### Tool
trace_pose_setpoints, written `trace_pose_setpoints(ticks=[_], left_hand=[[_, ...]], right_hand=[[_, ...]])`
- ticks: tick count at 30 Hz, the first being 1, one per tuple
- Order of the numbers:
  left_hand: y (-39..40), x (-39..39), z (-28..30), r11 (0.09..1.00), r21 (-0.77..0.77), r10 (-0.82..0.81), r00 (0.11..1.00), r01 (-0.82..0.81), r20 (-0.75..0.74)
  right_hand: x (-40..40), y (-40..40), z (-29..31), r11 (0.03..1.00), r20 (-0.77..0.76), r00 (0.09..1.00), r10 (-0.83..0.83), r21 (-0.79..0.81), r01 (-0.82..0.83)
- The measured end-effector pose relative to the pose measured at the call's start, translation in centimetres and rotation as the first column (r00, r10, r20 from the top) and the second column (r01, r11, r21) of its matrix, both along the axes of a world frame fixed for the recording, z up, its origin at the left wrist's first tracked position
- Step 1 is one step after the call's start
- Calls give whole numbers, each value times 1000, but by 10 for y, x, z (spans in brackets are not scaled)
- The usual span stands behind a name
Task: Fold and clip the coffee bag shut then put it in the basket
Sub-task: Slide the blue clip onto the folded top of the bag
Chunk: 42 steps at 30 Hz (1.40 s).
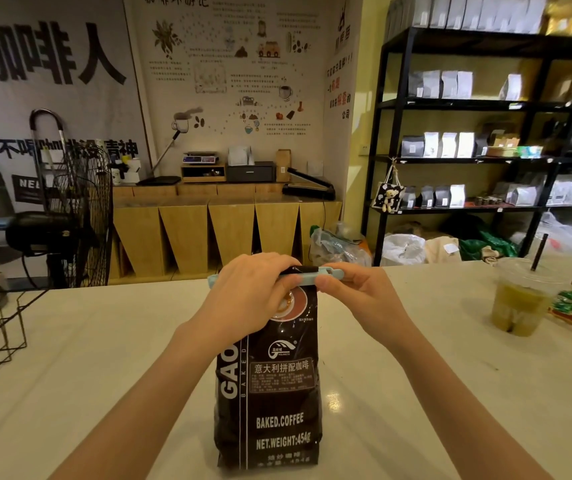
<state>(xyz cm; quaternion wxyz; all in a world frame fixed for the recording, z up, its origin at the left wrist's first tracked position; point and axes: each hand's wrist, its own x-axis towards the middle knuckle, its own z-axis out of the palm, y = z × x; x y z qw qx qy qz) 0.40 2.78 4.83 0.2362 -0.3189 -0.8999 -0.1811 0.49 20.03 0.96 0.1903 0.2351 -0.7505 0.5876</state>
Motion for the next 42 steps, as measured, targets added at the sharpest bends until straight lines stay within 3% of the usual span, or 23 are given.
trace_pose_setpoints(ticks=[8,15,21,24,29,34,37,39,41,42], left_hand=[[1,5,2,998,31,-48,997,46,58],[1,4,2,999,20,-44,998,43,41],[2,4,1,999,25,-34,999,34,33],[3,3,0,999,29,-35,999,34,40],[3,0,-3,999,18,-30,1000,30,6],[0,1,-5,1000,5,-13,999,14,-43],[-15,-1,-12,994,104,53,991,-40,-119],[-31,-1,-21,944,312,119,993,-110,-9],[-47,3,-33,843,488,51,936,-227,348],[-54,5,-38,802,527,-49,849,-280,526]], right_hand=[[7,5,-2,998,-113,994,-15,66,22],[9,14,9,978,2,999,35,207,-34],[8,8,-2,948,-230,959,-167,228,220],[6,6,-7,943,-290,936,-201,200,265],[4,2,-13,966,-201,960,-195,129,223],[4,-3,-10,1000,24,1000,-2,24,2],[5,-7,-10,998,40,999,30,-56,-27],[3,-7,-12,992,68,998,13,-123,-5],[1,-9,-17,982,125,992,3,-185,20],[0,-10,-19,975,159,987,9,-222,27]])
